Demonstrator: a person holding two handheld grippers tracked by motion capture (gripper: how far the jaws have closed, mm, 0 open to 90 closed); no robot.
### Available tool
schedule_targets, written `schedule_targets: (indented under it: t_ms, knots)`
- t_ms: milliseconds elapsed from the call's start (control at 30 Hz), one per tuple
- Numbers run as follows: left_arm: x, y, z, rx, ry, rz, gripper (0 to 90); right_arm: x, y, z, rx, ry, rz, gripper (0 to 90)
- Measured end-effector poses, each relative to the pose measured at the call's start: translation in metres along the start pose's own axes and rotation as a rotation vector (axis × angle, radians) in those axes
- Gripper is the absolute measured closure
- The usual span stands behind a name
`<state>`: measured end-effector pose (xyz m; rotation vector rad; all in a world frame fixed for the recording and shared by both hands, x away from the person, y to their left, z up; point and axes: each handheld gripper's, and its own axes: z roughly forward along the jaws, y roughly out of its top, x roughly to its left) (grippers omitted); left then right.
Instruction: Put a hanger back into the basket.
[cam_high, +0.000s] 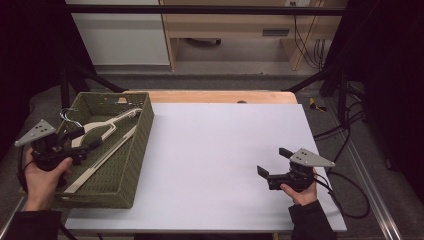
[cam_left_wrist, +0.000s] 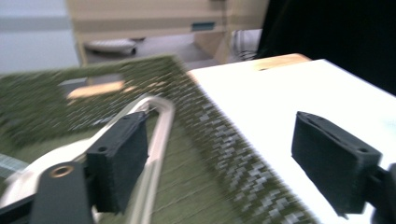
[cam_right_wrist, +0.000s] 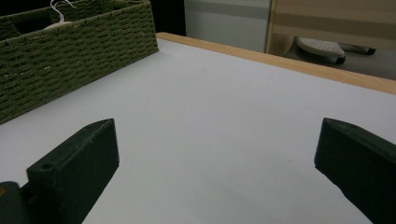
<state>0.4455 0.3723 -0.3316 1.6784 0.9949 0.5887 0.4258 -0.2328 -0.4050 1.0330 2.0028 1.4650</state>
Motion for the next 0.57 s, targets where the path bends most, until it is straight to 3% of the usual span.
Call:
schedule_targets:
  t_ms: [100, 300, 433, 567]
  knots:
    - [-0.023, 0.002, 0.007, -0.032, -0.049, 0.029, 12.0, 0.0, 0.001, -0.002, -0.009, 0.0, 0.001, 0.7]
    - [-0.062, -0.002, 0.026, -0.038, -0.125, 0.066, 5.3, 0.0, 0.002, -0.004, -0.016, 0.002, -0.001, 0.6]
    - [-0.078, -0.009, 0.037, -0.041, -0.147, 0.063, 4.6, 0.0, 0.002, -0.006, -0.02, 0.002, -0.007, 0.6]
    - [-0.085, -0.015, 0.045, -0.02, -0.15, 0.077, 4.3, -0.001, 0.003, -0.009, -0.029, 0.007, -0.009, 0.6]
